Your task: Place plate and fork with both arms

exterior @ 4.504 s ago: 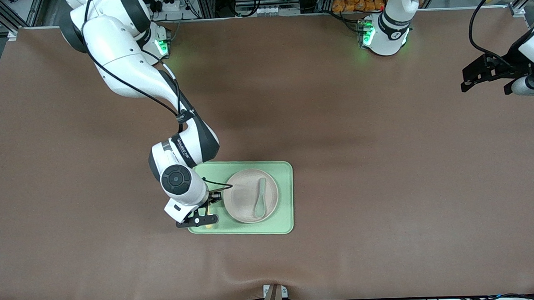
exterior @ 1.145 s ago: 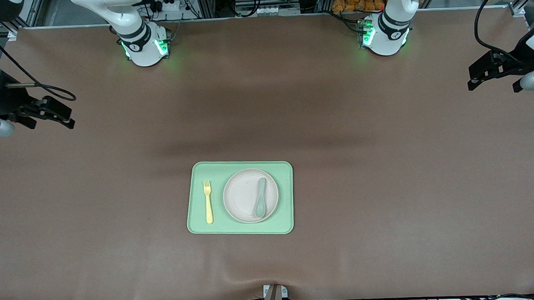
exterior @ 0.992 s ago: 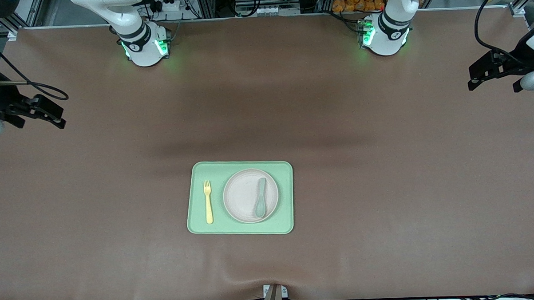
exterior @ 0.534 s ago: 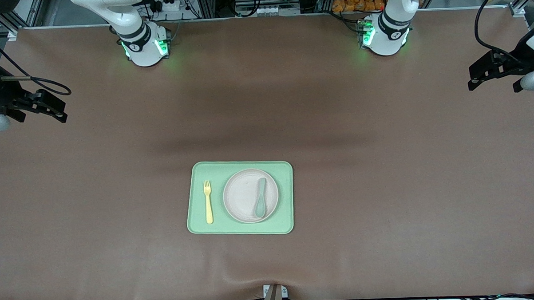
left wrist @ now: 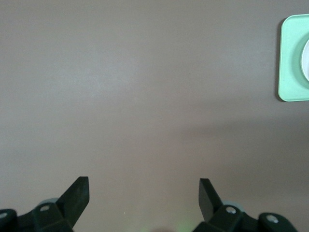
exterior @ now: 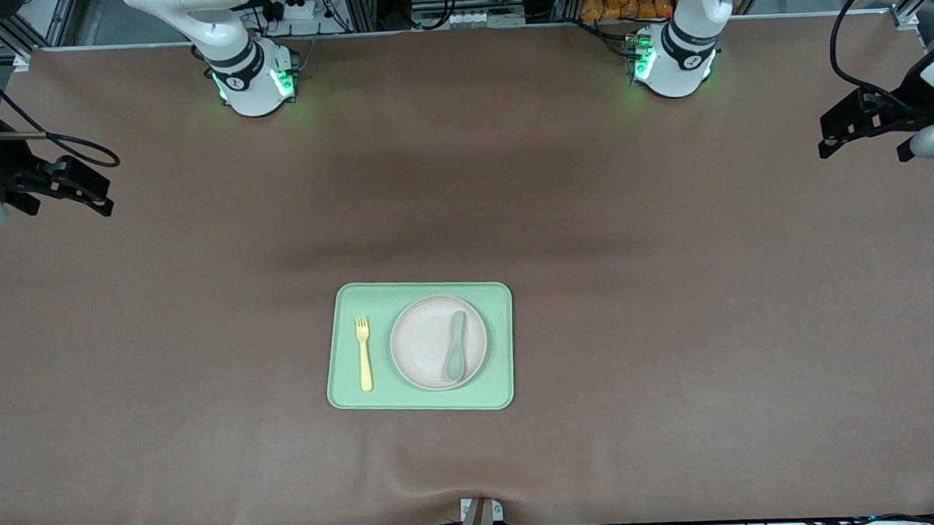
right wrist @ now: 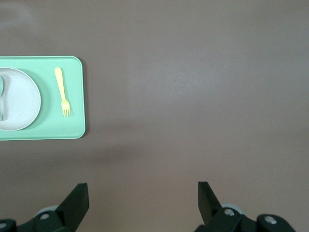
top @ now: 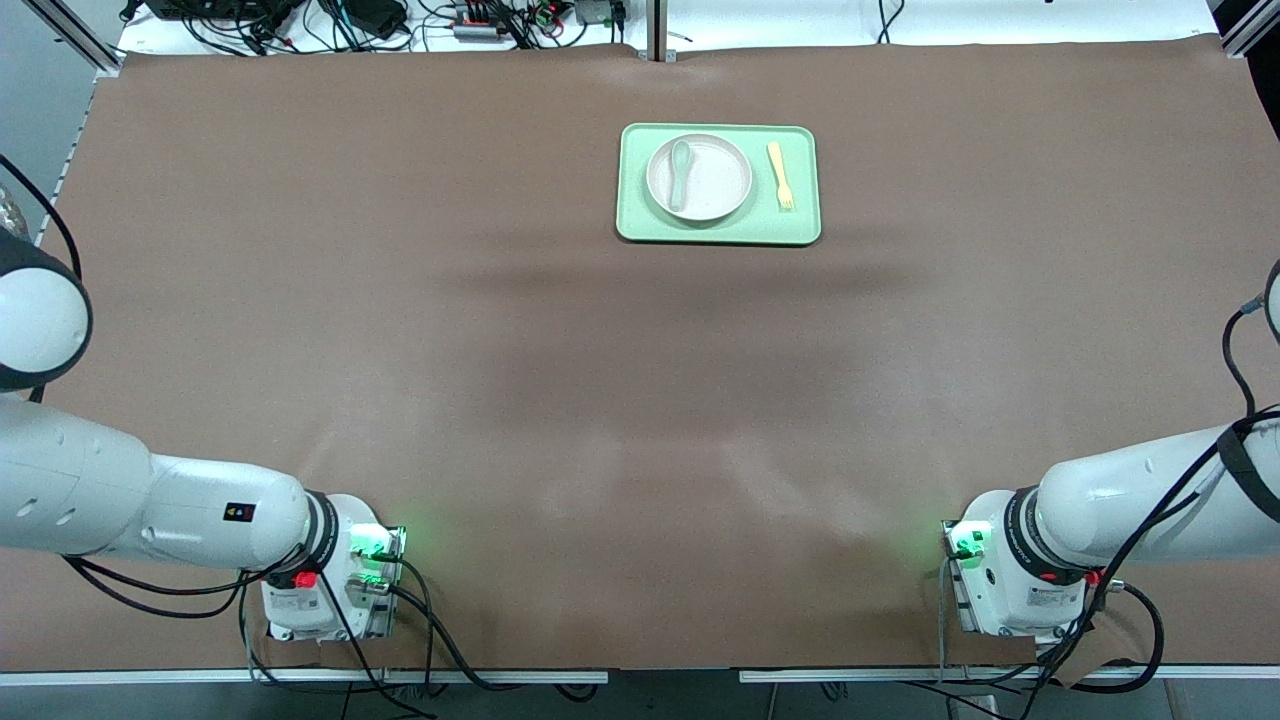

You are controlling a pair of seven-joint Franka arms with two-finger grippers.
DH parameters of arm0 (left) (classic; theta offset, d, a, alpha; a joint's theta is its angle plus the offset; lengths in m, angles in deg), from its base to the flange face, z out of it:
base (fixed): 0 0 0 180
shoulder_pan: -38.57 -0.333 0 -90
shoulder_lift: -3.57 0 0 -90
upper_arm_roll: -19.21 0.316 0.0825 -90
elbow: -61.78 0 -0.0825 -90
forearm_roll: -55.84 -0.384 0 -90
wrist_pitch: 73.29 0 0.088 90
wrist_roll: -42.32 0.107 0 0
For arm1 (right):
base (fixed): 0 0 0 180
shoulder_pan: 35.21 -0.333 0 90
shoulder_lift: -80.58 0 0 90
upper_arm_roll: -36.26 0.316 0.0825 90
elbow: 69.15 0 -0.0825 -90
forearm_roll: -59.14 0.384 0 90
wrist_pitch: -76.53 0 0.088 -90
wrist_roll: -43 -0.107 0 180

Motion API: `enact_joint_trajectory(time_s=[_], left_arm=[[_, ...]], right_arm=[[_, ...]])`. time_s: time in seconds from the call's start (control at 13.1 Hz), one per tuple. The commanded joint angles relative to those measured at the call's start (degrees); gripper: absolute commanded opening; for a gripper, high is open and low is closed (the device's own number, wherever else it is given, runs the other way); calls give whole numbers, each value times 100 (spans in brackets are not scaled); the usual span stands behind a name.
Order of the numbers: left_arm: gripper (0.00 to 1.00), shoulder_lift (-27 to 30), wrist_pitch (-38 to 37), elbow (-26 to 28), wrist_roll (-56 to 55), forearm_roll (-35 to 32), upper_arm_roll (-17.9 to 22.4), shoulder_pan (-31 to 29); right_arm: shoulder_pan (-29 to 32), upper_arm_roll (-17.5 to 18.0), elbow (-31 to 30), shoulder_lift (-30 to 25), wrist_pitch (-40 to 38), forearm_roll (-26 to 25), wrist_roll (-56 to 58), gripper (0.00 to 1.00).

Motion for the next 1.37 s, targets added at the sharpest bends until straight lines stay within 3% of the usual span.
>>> enact_joint_trajectory(time_s=[0.0, 0.99, 1.3], left_arm=[[100, 16, -82, -52, 100, -124, -6, 12], [100, 34, -82, -44, 100, -88, 20, -6], [100, 43, -247, -35, 82, -62, 21, -24]], right_arm=[[10, -7, 189, 93, -106, 94, 15, 100], [27, 11, 189, 93, -106, 94, 6, 100], [335, 318, 189, 93, -115, 94, 23, 100]])
